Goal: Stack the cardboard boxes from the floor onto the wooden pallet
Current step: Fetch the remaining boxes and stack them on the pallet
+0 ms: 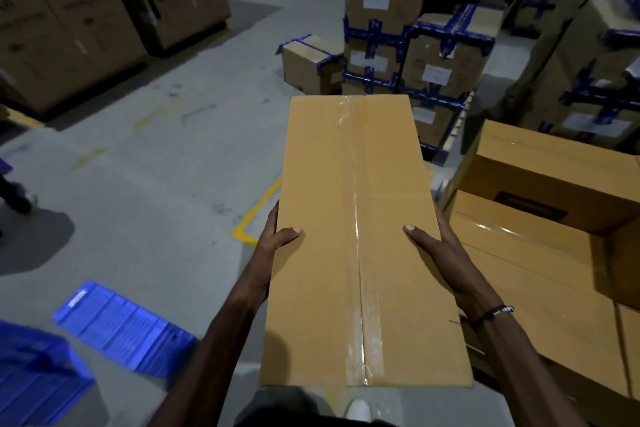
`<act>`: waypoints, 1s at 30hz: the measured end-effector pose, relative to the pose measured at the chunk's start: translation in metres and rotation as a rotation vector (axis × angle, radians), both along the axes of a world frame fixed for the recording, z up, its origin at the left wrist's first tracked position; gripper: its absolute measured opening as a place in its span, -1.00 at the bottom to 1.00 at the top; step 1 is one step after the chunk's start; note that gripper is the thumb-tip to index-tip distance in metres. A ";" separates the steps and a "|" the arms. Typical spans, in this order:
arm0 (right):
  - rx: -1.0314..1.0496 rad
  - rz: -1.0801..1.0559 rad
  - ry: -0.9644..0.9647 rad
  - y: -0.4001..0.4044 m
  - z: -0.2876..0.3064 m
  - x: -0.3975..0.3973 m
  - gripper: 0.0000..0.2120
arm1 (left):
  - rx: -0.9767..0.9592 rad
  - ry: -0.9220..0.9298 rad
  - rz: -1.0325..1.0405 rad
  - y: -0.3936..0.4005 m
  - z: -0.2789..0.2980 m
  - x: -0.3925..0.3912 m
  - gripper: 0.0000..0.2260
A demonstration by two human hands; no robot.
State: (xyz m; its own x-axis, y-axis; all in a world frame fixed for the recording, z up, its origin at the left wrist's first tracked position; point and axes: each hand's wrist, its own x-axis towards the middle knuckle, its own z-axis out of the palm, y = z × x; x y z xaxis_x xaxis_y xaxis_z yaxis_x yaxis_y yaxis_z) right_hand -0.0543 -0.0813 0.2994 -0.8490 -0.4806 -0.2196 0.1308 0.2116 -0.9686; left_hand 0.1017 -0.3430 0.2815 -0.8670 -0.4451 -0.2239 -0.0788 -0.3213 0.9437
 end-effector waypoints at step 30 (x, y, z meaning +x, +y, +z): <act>-0.081 -1.010 -0.032 -0.150 -0.029 -0.166 -0.38 | -0.091 -0.004 -1.058 -0.167 -0.017 -0.466 -0.24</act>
